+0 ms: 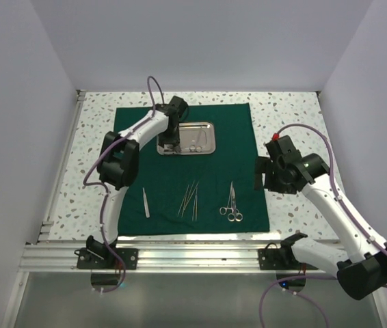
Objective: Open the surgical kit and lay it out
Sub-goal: Pick up the medical item from the container.
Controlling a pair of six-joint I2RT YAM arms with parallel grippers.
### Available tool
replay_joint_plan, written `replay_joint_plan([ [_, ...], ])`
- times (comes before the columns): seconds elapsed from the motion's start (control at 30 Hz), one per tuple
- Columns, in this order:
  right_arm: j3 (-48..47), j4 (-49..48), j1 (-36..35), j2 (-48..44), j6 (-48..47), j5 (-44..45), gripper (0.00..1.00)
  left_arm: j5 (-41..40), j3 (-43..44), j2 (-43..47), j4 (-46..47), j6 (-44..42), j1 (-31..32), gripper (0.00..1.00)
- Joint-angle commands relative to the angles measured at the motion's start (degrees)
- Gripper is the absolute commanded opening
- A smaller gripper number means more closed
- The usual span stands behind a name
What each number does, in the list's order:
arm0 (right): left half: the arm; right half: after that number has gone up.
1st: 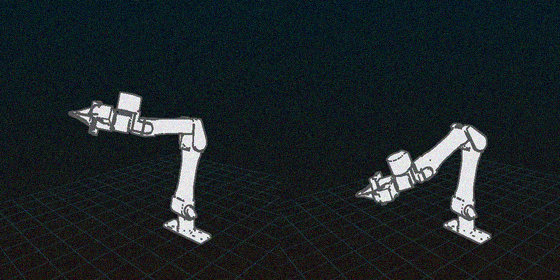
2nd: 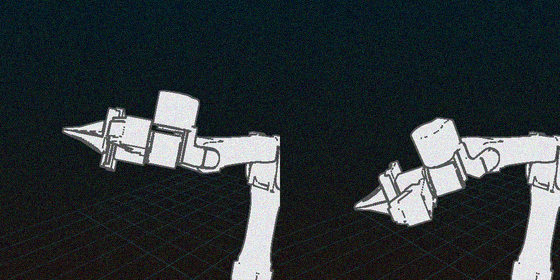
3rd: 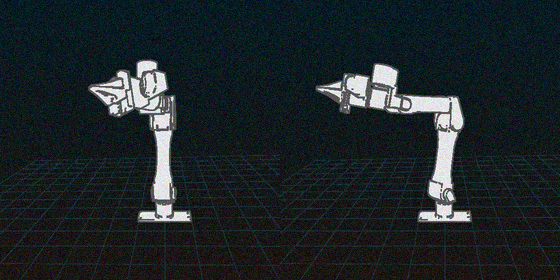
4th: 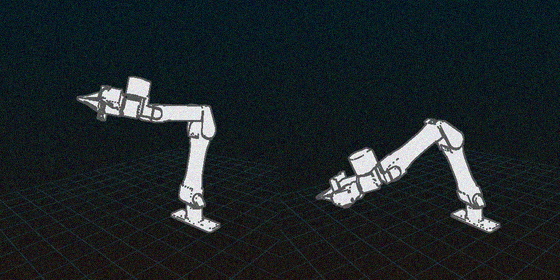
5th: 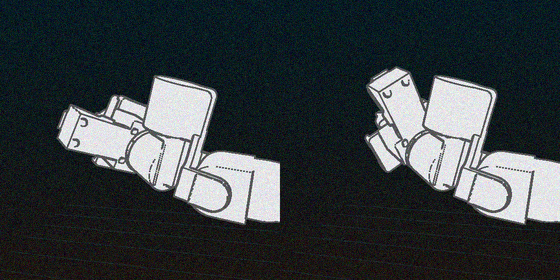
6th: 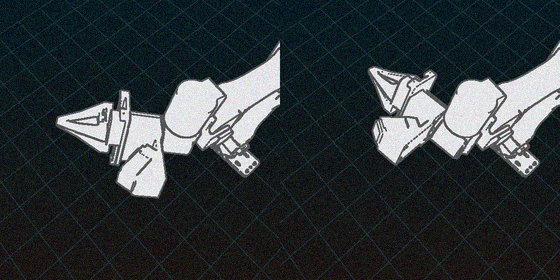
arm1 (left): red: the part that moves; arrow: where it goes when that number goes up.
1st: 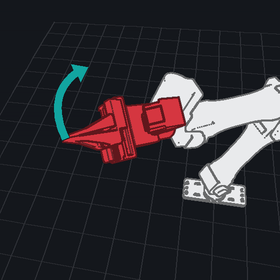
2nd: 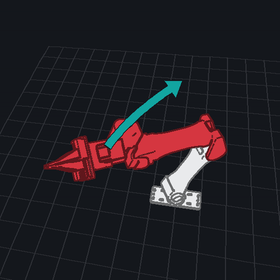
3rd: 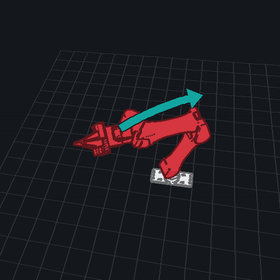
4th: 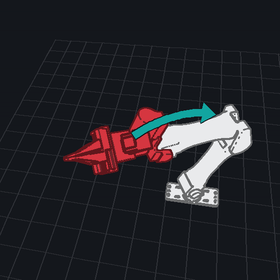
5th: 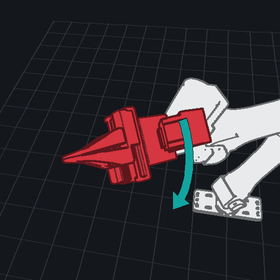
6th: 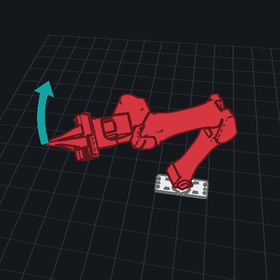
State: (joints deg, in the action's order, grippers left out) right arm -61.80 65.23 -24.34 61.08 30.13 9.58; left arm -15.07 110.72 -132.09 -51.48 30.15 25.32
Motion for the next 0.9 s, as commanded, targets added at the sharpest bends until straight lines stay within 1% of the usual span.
replay_joint_plan([
  [0.0, -3.41, -0.28, 0.08, 1.93, 0.28, 1.32, 0.82, 1.71, -4.71, 3.59, 4.11, -1.68, 0.17, 0.43],
  [0.17, -5.17, -0.72, 0.17, 3.96, -0.6, 1.05, 0.82, 3.2, -8.67, 5.18, 6.83, -1.41, 0.34, 0.41],
  [0.37, -4.3, -0.81, 0.08, 3.35, -0.42, 0.7, 0.82, 3.73, -9.56, 9.74, 10.17, -0.71, 0.43, 0.42],
  [0.63, -2.01, -0.9, 0.25, 1.5, 0.02, 0.61, 0.82, 5.4, -6.75, 9.57, 10.79, 0.08, 0.43, 0.43],
  [0.87, -2.36, -0.9, 0.17, 1.94, -0.6, 1.14, 0.82, 6.81, -6.04, 6.06, 10.35, 1.05, 0.43, 0.43],
])
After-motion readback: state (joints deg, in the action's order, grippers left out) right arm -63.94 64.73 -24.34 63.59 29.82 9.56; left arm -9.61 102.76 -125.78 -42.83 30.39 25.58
